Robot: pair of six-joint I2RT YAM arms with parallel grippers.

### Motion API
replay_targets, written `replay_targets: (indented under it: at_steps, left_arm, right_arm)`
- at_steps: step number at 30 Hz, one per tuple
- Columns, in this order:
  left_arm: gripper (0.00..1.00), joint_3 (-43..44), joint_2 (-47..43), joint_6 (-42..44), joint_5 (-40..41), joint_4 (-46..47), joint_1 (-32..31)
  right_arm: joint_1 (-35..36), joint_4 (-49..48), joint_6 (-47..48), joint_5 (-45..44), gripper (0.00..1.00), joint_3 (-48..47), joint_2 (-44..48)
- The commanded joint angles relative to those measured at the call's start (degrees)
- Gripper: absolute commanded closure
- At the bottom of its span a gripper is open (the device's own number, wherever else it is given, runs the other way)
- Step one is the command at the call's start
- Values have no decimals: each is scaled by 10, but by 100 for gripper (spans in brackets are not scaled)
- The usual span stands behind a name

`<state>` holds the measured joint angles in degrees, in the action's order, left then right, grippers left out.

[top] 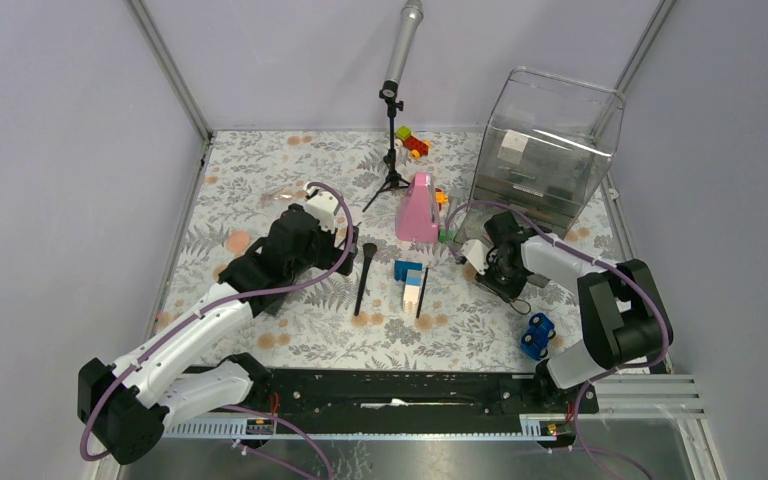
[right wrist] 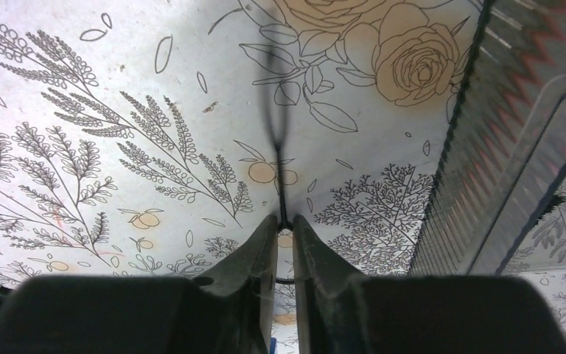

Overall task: Organize the makeup
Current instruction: Move the makeup tool to the center of the board.

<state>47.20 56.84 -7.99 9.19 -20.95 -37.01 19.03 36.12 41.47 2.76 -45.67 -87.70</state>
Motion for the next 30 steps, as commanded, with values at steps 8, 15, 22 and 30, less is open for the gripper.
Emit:
replay_targets:
  at_steps: [8,15,22,30]
  left_arm:
    - [1,2,-4,-3,-4,15,3]
    - [1,3,-3,-3,-2,16,3]
    - [1,3,-5,-3,0,15,3]
    - [1,1,-7,-2,6,16,3]
  right_arm:
    - [1,1,-11,126,100,-11,-75]
    - [30,-7,-34,146,100,-39,-76]
    - [102,-27,-88,154,100,-110,-77]
    - [141,-33,-114,159,100,-168,-105]
